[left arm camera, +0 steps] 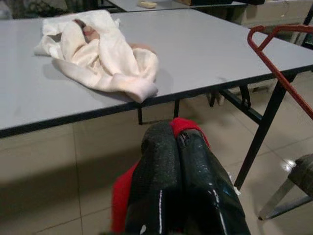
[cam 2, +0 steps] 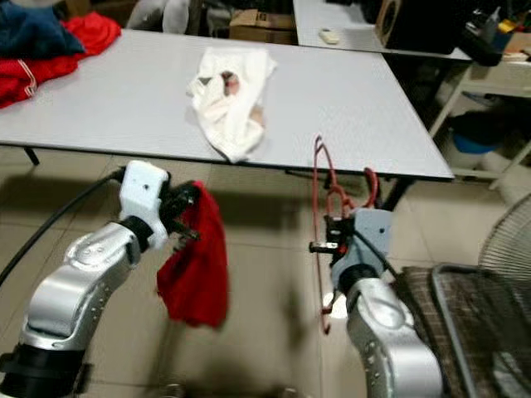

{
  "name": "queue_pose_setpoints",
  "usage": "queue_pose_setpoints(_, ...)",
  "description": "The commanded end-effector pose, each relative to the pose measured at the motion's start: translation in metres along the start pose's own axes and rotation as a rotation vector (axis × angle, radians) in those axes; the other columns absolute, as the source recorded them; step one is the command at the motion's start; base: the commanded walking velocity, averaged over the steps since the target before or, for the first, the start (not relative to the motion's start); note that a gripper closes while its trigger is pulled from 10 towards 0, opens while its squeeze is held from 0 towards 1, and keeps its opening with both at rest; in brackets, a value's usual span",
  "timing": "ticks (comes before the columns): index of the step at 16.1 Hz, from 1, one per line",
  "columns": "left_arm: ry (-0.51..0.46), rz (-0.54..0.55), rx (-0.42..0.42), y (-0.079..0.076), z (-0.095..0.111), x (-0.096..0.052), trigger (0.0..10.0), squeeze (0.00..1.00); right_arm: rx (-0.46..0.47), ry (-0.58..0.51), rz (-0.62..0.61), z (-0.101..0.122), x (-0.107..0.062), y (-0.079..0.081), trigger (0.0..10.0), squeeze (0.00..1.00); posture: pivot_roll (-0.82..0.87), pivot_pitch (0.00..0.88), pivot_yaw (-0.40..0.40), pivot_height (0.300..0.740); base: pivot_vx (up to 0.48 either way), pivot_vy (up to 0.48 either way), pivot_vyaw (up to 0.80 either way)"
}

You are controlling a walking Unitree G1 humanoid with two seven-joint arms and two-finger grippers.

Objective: Hang hanger

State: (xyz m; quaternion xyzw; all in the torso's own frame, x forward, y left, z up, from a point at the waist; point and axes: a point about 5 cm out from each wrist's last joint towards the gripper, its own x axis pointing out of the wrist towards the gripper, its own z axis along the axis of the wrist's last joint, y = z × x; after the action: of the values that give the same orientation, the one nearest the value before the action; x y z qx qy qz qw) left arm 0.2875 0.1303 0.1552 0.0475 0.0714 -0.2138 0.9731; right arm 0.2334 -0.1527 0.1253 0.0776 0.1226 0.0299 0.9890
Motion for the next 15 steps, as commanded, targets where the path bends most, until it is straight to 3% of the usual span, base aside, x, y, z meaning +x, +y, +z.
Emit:
queue_pose_setpoints(1, -0.018, 0.008, 0.003, 0.002, 0.005, 0.000, 10.0, 0.00, 0.001, -0.012, 0.015, 0.002, -0.001, 0.004, 10.0, 0.00, -0.03, 0.047, -0.022, 0.740, 0.000, 0.000, 0.00)
queue_pose_setpoints(7, -0.054, 0.024, -0.021, 0.002, 0.007, 0.002, 10.0, 0.00, -0.020, -0.037, 0.013, 0.006, 0.001, 0.001, 10.0, 0.00, -0.04, 0.038, -0.024, 0.740, 0.000, 0.000, 0.00)
queue_pose_setpoints(15, -0.115, 0.003, -0.054, 0.005, 0.025, 0.014, 10.0, 0.00, -0.093, -0.080, 0.093, 0.023, 0.006, 0.005, 10.0, 0.00, -0.07, 0.010, -0.006, 0.740, 0.191, 0.000, -0.73)
